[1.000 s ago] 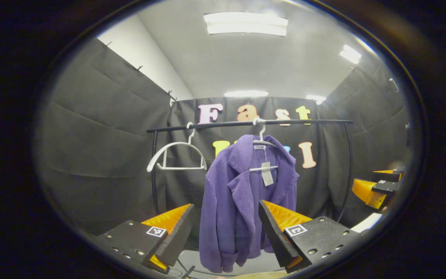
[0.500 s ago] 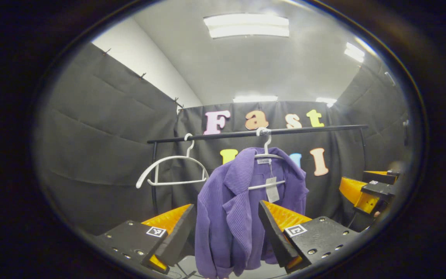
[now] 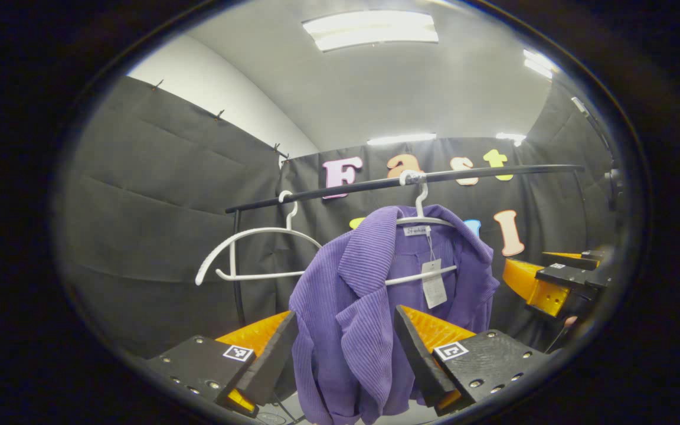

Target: Grasp the clothes on the hanger with both hands and then place them into the laundry hamper below.

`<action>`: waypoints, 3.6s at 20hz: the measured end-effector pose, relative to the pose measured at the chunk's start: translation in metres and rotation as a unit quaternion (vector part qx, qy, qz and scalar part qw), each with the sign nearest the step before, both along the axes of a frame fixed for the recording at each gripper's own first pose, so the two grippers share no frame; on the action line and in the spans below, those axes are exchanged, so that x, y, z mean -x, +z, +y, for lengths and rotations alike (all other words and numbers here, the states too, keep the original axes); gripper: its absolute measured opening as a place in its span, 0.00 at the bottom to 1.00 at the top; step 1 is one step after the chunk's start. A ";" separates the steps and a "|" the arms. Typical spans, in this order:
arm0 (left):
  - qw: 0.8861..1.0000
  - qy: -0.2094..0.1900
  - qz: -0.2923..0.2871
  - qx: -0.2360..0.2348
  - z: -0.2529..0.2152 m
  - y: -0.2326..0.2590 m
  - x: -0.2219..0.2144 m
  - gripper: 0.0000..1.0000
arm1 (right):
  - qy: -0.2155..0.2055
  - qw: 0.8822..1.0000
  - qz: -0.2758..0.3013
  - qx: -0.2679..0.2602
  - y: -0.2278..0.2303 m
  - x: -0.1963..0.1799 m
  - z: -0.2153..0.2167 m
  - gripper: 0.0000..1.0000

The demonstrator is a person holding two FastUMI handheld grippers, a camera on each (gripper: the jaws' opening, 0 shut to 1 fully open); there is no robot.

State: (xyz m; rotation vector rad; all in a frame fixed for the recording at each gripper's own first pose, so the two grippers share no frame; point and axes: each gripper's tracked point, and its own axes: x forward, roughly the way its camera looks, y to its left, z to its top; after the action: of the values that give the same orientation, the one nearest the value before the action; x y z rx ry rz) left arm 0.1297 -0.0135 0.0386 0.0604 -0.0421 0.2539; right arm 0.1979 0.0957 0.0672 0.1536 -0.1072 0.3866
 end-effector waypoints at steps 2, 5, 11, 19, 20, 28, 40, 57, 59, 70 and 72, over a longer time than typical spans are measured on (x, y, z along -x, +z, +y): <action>1.000 0.007 0.005 -0.004 -0.001 -0.005 -0.012 0.94 | 0.005 1.000 0.008 0.000 -0.004 -0.016 0.004 0.94; 1.000 0.014 0.013 -0.008 -0.005 -0.015 -0.032 0.99 | 0.020 1.000 0.024 0.000 -0.014 -0.039 0.014 0.94; 0.999 0.039 0.022 -0.014 -0.002 -0.030 -0.056 0.94 | 0.047 0.998 0.046 0.009 -0.032 -0.071 0.036 0.95; 0.997 0.066 0.033 -0.024 -0.003 -0.045 -0.078 0.94 | 0.078 0.995 0.059 0.006 -0.050 -0.089 0.053 0.83; 0.997 0.070 0.035 -0.026 -0.003 -0.047 -0.080 0.99 | 0.080 0.995 0.061 0.009 -0.052 -0.090 0.056 0.79; 0.995 0.090 0.043 -0.026 0.007 -0.053 -0.072 0.75 | 0.068 0.995 0.069 0.027 -0.063 -0.102 0.066 0.26; 0.998 0.055 0.035 -0.007 0.006 -0.035 -0.061 0.07 | 0.040 0.997 -0.048 0.036 -0.009 -0.094 0.043 0.06; 0.995 0.068 -0.052 -0.052 0.037 0.090 -0.020 0.00 | -0.023 0.978 -0.198 0.055 0.081 -0.117 0.001 0.06; 0.994 0.075 -0.054 -0.056 0.052 0.097 -0.020 0.07 | -0.030 0.977 -0.204 0.062 0.081 -0.124 -0.002 0.06; 0.993 0.084 -0.040 -0.065 0.127 0.100 -0.060 0.07 | -0.059 0.973 -0.200 0.099 0.061 -0.168 -0.019 0.06; 0.994 0.078 -0.032 -0.068 0.137 0.096 -0.067 0.07 | -0.062 0.971 -0.202 0.114 0.056 -0.173 -0.017 0.06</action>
State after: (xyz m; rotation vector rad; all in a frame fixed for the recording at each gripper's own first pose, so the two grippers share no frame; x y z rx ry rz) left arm 0.1972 0.1237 0.1342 0.1908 -0.1192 0.4098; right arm 0.3710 0.0783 0.1237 -0.1623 -0.4711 0.2979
